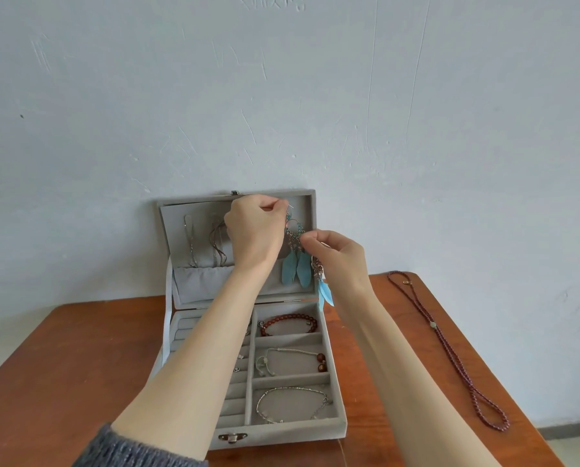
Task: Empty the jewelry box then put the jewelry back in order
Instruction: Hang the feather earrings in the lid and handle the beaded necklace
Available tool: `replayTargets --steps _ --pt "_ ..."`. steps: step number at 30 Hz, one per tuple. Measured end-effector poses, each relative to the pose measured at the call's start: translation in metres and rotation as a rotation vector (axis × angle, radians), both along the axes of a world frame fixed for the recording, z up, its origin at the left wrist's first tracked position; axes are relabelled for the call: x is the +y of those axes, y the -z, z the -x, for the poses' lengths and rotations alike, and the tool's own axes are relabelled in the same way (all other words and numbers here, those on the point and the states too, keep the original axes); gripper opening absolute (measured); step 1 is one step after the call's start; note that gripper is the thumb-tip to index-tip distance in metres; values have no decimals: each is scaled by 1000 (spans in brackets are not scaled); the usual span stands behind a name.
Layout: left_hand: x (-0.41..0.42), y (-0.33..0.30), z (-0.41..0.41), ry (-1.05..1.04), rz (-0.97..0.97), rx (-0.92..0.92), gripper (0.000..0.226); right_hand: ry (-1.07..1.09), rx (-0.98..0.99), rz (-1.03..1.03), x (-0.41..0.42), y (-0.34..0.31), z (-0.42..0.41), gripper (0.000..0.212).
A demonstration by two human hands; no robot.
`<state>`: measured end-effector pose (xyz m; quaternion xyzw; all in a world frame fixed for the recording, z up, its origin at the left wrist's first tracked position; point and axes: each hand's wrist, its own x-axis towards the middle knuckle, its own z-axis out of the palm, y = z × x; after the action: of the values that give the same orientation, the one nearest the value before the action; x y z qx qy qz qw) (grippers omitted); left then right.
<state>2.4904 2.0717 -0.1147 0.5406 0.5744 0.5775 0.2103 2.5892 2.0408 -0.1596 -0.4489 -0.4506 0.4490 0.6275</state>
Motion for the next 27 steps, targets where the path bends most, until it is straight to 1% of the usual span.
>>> replayTargets --steps 3,6,9,14,17,19,21,23,27 --pt "1 2 1 16 -5 -4 14 10 10 12 -1 -1 -2 15" --pt "0 3 0 -7 -19 42 14 9 22 11 -1 -1 -3 15" --pt "0 2 -3 -35 -17 45 14 12 22 20 0 -1 -2 14" --pt "-2 4 -3 -23 -23 76 14 6 52 43 1 -1 -3 10" --pt "-8 2 0 14 -28 33 13 34 103 71 -2 -6 -8 13" --pt "-15 -4 3 94 -14 -48 14 66 96 84 -10 -12 -17 11" --pt "-24 -12 3 223 32 -57 14 65 88 83 -24 -17 -27 10" --pt "-36 -19 -2 354 100 -1 9 52 43 91 -41 -22 -39 10" --pt "-62 -27 -24 545 272 157 9 76 -144 152 -75 -36 -74 7"
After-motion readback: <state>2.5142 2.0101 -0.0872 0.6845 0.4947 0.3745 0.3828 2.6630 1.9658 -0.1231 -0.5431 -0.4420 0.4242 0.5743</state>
